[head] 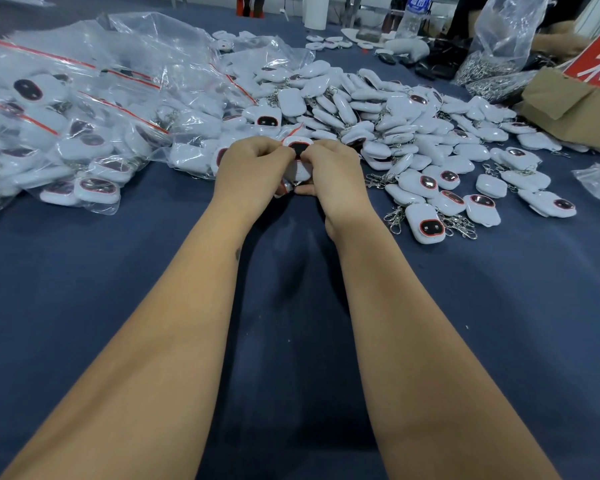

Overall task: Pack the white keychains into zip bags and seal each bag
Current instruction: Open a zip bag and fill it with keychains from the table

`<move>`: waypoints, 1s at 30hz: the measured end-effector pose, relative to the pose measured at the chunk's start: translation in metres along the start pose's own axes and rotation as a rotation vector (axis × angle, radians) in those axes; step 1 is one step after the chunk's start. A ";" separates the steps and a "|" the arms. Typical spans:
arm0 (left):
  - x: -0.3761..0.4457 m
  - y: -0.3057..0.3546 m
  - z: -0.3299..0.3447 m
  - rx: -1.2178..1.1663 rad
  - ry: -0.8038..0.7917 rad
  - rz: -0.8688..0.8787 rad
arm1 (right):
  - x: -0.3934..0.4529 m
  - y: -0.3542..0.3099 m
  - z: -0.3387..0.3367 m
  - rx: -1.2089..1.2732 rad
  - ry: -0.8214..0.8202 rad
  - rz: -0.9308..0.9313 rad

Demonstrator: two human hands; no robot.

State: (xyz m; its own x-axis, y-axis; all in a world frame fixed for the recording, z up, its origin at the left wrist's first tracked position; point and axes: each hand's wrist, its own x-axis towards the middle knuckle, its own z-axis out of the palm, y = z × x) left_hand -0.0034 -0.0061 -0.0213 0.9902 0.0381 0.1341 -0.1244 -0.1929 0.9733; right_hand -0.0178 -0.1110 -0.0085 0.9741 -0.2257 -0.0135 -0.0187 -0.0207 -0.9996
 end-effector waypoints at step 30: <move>-0.005 0.008 -0.006 0.251 0.271 0.100 | -0.005 -0.007 0.007 0.588 0.001 -0.098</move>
State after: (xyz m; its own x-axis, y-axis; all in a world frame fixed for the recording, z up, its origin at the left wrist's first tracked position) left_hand -0.0094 -0.0019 -0.0131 0.9173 0.2579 0.3035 -0.1675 -0.4416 0.8814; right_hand -0.0208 -0.1029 -0.0012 0.9649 -0.2506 0.0790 0.1992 0.5018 -0.8417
